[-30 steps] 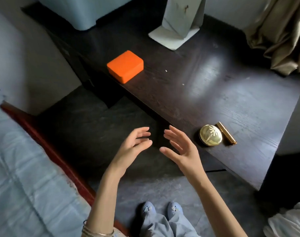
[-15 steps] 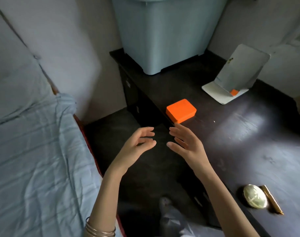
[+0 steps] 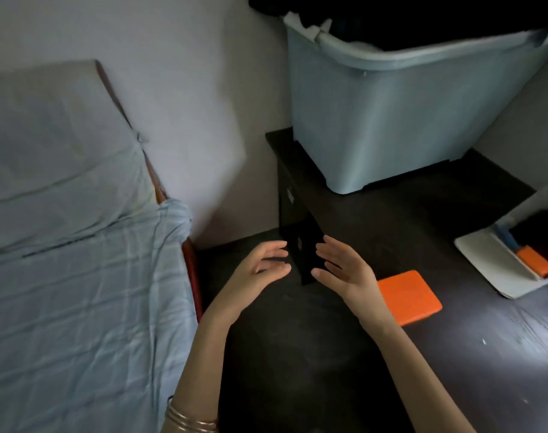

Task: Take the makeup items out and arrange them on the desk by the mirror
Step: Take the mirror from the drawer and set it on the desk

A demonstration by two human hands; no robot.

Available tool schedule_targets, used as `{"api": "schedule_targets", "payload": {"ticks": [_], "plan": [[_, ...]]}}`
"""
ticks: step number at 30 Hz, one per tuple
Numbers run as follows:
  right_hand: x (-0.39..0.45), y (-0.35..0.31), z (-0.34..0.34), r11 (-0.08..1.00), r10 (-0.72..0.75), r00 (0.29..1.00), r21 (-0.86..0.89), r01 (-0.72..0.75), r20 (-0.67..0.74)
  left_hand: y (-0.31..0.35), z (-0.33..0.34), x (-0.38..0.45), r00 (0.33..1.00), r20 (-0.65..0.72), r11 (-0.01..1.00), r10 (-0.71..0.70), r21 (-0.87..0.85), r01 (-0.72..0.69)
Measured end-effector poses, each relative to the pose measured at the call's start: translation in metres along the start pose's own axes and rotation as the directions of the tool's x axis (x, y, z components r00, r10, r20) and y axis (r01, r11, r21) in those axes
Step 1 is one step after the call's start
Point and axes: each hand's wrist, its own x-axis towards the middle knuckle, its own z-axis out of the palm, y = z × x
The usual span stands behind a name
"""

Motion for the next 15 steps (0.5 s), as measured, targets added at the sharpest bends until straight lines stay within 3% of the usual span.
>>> {"api": "schedule_targets", "payload": {"ticks": [7,15], "plan": [[0.093,-0.001,0.041,0.999,0.026,0.999,-0.023,-0.026,0.025,-0.019,-0.069,0.077,1.000,-0.018,0.999,-0.009,-0.046,0.008],[0.193,-0.010,0.103,0.999,0.050,0.998,-0.012,-0.051,-0.040,-0.039,-0.158,0.169,0.999,0.033,0.998,0.012,-0.060,-0.010]]}}
